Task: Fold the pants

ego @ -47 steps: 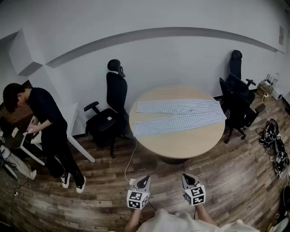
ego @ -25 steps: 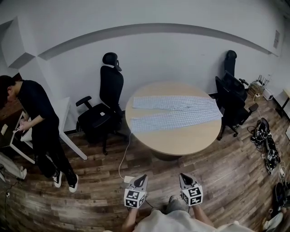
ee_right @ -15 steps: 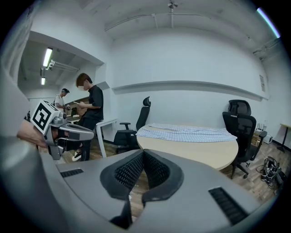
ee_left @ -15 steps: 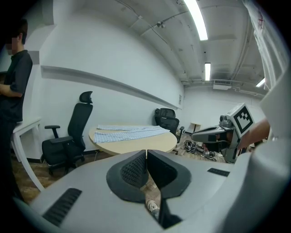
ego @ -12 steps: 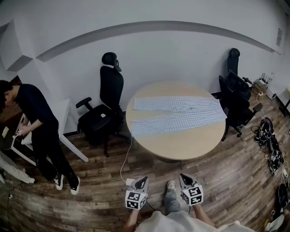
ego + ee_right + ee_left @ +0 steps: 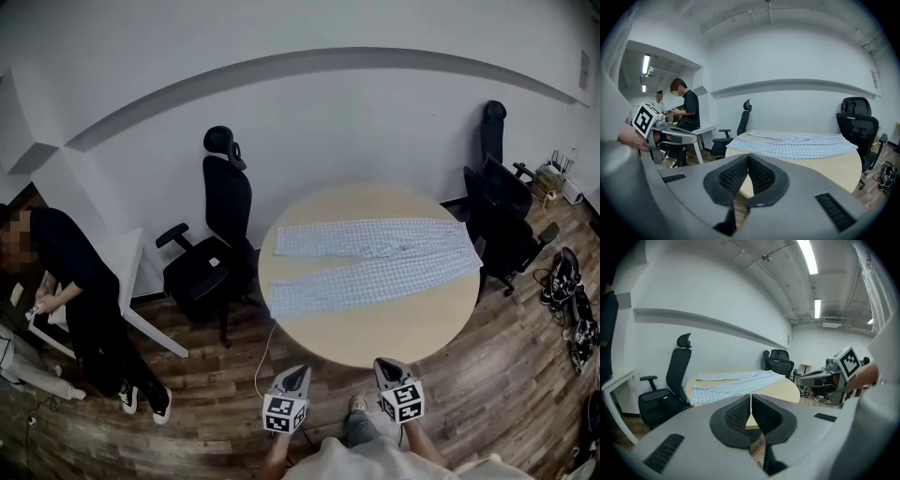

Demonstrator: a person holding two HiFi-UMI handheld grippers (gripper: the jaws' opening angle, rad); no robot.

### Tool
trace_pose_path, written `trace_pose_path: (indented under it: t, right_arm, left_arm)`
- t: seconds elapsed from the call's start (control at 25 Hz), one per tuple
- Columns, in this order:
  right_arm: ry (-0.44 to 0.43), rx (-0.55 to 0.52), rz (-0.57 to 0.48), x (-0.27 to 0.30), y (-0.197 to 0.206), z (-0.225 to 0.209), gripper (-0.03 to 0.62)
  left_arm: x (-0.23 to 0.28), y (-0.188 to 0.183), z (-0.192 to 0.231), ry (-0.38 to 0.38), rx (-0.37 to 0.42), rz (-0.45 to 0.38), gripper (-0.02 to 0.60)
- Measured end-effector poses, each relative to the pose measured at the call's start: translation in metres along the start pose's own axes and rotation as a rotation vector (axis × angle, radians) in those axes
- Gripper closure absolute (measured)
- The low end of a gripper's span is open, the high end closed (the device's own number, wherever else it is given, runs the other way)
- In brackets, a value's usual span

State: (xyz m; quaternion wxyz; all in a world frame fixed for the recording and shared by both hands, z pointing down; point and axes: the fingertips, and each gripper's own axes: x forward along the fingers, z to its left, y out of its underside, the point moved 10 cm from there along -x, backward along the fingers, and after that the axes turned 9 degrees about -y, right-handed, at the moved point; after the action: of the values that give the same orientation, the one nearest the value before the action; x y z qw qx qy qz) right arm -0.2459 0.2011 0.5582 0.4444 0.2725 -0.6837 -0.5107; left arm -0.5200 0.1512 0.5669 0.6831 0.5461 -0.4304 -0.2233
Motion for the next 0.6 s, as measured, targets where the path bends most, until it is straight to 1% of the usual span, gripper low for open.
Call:
trace_pose_path:
  t: [0.2, 0.36, 0.48, 0.6]
  right_arm:
    - [-0.019, 0.0, -0.005, 0.039, -0.022, -0.059, 0.565]
    - [-0.04, -0.01, -0.022, 0.07, -0.048, -0.104, 0.565]
    - [-0.045, -0.018, -0.035, 0.086, -0.063, -0.132, 0.565]
    - [-0.061, -0.021, -0.037, 0.1, -0.073, -0.154, 0.565]
  left_arm:
    - [0.061, -0.03, 0.008, -0.025, 0.01, 0.004, 0.545]
    - [0.108, -0.057, 0.015, -0.044, 0.009, -0.002, 0.544]
    - [0.139, -0.075, 0.017, -0.049, 0.017, -0.012, 0.545]
    - [0.158, -0.089, 0.017, -0.062, 0.029, -0.013, 0.545]
